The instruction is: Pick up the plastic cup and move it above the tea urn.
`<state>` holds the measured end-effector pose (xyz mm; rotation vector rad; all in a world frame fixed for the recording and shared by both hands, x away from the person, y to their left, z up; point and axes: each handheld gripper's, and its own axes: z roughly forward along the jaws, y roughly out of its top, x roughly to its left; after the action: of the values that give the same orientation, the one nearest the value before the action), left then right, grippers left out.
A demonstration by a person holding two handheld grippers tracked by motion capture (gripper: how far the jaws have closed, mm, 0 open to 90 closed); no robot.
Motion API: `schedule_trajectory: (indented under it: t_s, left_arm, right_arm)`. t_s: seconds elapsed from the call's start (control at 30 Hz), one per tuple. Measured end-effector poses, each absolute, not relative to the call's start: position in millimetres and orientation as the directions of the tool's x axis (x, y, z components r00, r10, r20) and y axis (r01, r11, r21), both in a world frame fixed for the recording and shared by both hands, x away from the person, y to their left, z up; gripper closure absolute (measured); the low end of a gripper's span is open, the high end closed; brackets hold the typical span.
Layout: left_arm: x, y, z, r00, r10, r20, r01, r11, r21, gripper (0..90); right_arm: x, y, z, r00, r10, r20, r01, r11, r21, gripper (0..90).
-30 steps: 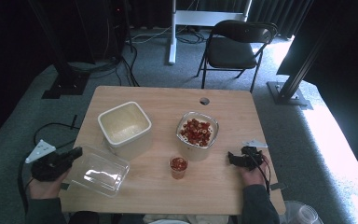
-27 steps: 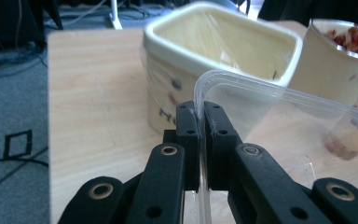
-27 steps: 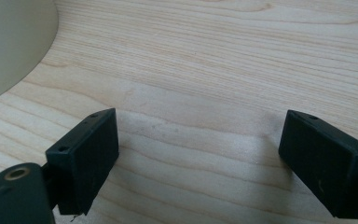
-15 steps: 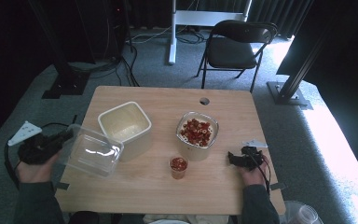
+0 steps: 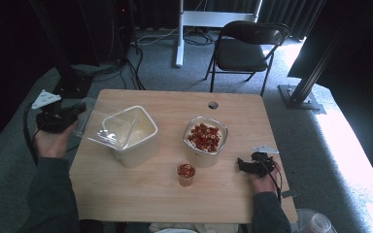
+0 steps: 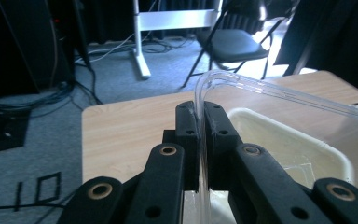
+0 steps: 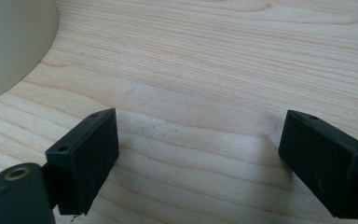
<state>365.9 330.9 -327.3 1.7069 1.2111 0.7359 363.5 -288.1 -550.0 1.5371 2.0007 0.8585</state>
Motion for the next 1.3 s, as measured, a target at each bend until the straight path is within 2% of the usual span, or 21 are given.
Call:
schedule_trajectory:
  t_s: [0.23, 0.37, 0.43, 0.53, 0.77, 0.93, 1.07, 1.23, 1.3]
  left_arm:
    - [395.2, 314.2, -322.7, 0.312, 0.950, 0.026, 0.426, -0.165, 0.890, 86.0]
    - [406.4, 309.7, -325.3, 0.316, 0.948, 0.028, 0.430, -0.169, 0.887, 83.9]
    - [408.9, 309.7, -326.7, 0.314, 0.949, 0.015, 0.419, -0.152, 0.895, 71.1]
    - [407.6, 310.1, -328.2, 0.321, 0.947, -0.003, 0.402, -0.134, 0.906, 61.4]
    - [402.1, 311.3, -333.0, 0.350, 0.937, -0.001, 0.405, -0.150, 0.902, 55.9]
    - [400.2, 301.6, -346.4, 0.376, 0.926, 0.023, 0.447, -0.203, 0.871, 53.5]
    - [402.5, 300.4, -360.6, 0.352, 0.936, 0.018, 0.477, -0.196, 0.857, 57.2]
    - [403.1, 299.8, -360.4, 0.355, 0.933, 0.052, 0.464, -0.224, 0.857, 81.3]
    - [403.1, 301.5, -355.1, 0.351, 0.935, 0.050, 0.443, -0.213, 0.871, 82.9]
  right_arm:
    - [363.5, -288.1, -550.1, -0.260, 0.965, 0.006, 0.669, 0.176, 0.722, 11.4]
    - [363.5, -288.1, -550.0, -0.260, 0.966, 0.007, 0.670, 0.175, 0.721, 11.4]
    - [363.4, -288.1, -550.0, -0.260, 0.966, 0.008, 0.671, 0.175, 0.721, 11.4]
    - [363.4, -288.1, -550.0, -0.260, 0.966, 0.007, 0.671, 0.175, 0.721, 11.4]
    - [363.4, -288.1, -550.0, -0.260, 0.966, 0.007, 0.671, 0.175, 0.721, 11.4]
    - [363.4, -288.1, -550.0, -0.260, 0.966, 0.007, 0.671, 0.175, 0.721, 11.4]
    - [363.4, -288.1, -550.0, -0.260, 0.966, 0.007, 0.671, 0.175, 0.721, 11.4]
    - [363.5, -288.1, -550.0, -0.260, 0.966, 0.008, 0.671, 0.175, 0.721, 11.3]
    - [363.4, -288.1, -550.0, -0.260, 0.966, 0.008, 0.671, 0.175, 0.721, 11.4]
